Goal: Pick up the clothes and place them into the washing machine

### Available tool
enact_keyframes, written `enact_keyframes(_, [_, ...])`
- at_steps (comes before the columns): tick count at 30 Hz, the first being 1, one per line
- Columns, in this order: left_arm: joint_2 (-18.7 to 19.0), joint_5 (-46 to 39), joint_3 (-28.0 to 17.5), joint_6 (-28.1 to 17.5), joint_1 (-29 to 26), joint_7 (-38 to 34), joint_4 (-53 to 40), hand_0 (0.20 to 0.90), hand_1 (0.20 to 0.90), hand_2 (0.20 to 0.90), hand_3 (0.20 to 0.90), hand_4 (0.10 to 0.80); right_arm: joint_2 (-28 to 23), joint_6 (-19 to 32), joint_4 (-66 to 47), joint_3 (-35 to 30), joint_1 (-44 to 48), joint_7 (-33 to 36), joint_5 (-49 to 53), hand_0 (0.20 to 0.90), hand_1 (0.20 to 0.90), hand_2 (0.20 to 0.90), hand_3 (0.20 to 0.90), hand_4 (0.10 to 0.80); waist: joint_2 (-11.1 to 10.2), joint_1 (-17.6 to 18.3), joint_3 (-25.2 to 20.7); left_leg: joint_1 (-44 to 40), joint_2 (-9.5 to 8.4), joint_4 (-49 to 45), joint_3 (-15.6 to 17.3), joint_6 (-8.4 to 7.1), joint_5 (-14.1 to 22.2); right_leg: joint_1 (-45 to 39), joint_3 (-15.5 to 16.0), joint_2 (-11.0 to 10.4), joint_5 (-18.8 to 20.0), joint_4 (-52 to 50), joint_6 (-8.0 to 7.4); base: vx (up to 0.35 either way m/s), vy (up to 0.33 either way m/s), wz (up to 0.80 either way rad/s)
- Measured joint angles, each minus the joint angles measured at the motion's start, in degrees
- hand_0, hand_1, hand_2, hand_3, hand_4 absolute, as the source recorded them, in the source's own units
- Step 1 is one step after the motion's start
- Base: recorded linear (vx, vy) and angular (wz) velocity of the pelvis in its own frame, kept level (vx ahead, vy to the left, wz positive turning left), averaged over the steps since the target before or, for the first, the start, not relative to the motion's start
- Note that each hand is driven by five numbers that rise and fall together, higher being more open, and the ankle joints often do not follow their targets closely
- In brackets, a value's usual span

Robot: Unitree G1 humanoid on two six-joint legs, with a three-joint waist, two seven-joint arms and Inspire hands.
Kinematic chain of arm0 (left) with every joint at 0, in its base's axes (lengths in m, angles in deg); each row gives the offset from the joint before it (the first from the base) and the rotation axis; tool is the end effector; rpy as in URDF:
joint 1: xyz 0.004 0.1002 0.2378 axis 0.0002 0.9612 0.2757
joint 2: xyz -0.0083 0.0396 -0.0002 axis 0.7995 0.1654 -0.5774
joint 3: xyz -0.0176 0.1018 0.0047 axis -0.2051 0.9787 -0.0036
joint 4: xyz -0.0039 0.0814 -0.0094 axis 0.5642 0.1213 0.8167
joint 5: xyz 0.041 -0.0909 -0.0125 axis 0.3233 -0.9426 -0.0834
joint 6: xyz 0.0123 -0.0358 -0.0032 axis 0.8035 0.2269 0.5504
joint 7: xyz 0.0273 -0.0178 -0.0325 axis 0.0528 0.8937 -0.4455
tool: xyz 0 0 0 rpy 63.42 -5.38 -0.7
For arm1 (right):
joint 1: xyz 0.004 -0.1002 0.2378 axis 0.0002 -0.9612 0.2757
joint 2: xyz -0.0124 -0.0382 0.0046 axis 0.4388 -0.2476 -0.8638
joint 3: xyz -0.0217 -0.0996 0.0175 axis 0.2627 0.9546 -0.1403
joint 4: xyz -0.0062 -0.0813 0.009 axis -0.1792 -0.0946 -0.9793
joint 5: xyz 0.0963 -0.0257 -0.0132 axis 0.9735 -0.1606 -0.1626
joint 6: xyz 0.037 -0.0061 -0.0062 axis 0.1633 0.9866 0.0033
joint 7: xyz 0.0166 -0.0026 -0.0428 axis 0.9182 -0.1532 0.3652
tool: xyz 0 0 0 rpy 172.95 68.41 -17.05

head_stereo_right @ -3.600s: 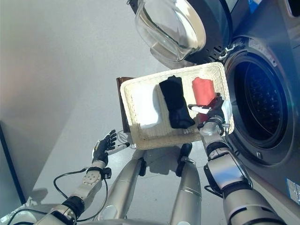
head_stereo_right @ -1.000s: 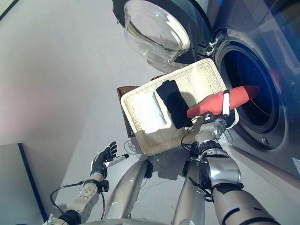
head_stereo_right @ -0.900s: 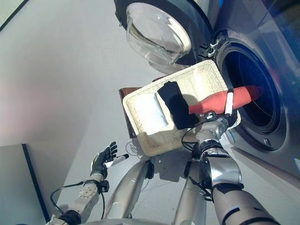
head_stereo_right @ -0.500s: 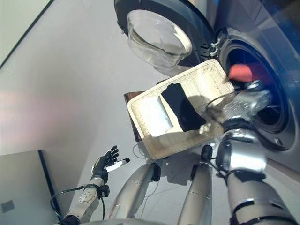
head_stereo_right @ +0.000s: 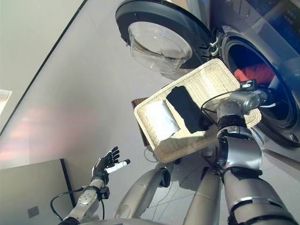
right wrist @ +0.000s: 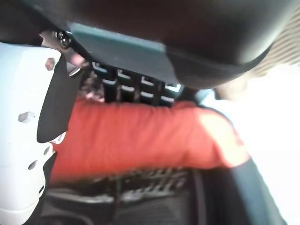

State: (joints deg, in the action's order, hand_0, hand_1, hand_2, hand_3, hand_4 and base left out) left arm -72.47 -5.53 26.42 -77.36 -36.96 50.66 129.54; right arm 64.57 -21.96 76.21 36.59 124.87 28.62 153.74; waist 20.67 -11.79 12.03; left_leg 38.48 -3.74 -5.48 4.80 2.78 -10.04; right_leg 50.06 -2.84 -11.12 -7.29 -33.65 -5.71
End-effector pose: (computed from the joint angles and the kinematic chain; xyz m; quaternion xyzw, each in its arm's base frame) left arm 0.1355 0.1683 -0.0798 -0.0087 0.2391 0.0090 0.9709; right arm 0.3418 -0.2679 0.1701 0.5231 -0.1939 -0.4602 0.6907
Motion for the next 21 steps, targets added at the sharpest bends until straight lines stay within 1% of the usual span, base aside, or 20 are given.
enact_keyframes(4, [-0.6, 0.2, 1.8, 0.2, 0.1, 0.0, 1.0, 0.9, 0.9, 0.9, 0.9, 0.8, 0.9, -1.7, 2.2, 0.4, -0.7, -1.9, 0.4, 0.9, 0.9, 0.9, 0.9, 0.8, 0.4, 0.1, -0.2, -1.1, 0.0, 0.7, -0.1, -0.27, 0.1, -0.9, 0.1, 0.0, 0.0, 0.2, 0.02, 0.0, 0.0, 0.0])
enact_keyframes(5, [-0.9, 0.4, 1.9, 0.5, 0.3, 0.0, 1.4, 0.9, 0.9, 0.9, 0.9, 0.8, 1.1, -2.3, 2.5, 0.5, -0.7, -2.1, 0.4, 0.9, 0.9, 0.9, 0.9, 0.8, 0.5, 0.2, -0.3, -1.2, 0.01, 0.7, -0.1, -0.33, 0.1, -1.1, 0.1, 0.0, -0.2, 0.2, 0.3, 0.0, 0.0, 0.0])
enact_keyframes(9, [-1.4, 0.6, 2.1, 1.3, 0.9, 0.0, 1.8, 0.9, 0.9, 0.9, 0.9, 0.8, 1.6, -2.4, 4.2, 2.0, -0.8, -2.4, 0.5, 0.9, 0.9, 0.9, 0.9, 0.8, 0.6, 0.3, -0.4, -1.3, 0.02, 0.8, -0.3, -0.34, 0.1, -1.4, 0.3, 0.0, -0.2, 0.5, 0.32, 0.0, 0.0, 0.0])
enact_keyframes(15, [-1.4, 0.6, 2.1, 1.3, 1.1, 0.0, 1.7, 0.9, 0.9, 0.9, 0.9, 0.8, 2.2, -2.5, 4.2, 2.6, -0.8, -3.4, 0.5, 0.9, 0.9, 0.9, 0.9, 0.8, 0.6, 0.4, -0.4, -1.3, 0.04, 0.8, -0.4, -0.33, 0.1, -1.5, 0.4, 0.0, 0.0, 0.6, 0.02, 0.0, 0.0, 0.0])
enact_keyframes(17, [-1.4, 0.6, 2.1, 1.3, 1.1, 0.0, 1.7, 0.9, 0.9, 0.9, 0.9, 0.8, 2.1, -3.7, 4.3, 2.8, -0.9, -3.4, 0.5, 0.9, 0.9, 0.9, 0.9, 0.8, 0.6, 0.5, -0.4, -1.3, 0.08, 0.8, -0.4, -0.32, 0.1, -1.5, 0.4, 0.1, 0.1, 0.7, -0.09, 0.0, 0.0, 0.0])
enact_keyframes(19, [-1.4, 0.6, 2.1, 1.3, 1.1, 0.0, 1.8, 0.9, 0.9, 0.9, 0.9, 0.8, 1.3, -5.2, 6.5, 5.5, -0.9, -3.4, -0.7, 0.9, 0.9, 0.9, 0.9, 0.8, 0.6, 0.7, -0.5, -1.3, 0.13, 0.8, -0.4, -0.17, 0.0, -1.6, 0.5, 0.1, 0.2, 0.8, -0.2, -0.015, -0.019, 0.0])
enact_keyframes(21, [-1.4, 0.8, 2.0, 1.3, 1.2, 0.0, 1.8, 0.9, 0.9, 0.9, 0.9, 0.8, 0.5, -7.9, 9.5, 9.9, -0.9, -3.2, -3.6, 0.9, 0.9, 0.9, 0.9, 0.8, 0.5, 1.1, -0.5, -1.3, 0.16, 0.7, -0.4, -0.13, -0.1, -1.7, 0.5, 0.4, 0.2, 0.9, -0.22, -0.039, -0.058, 0.0])
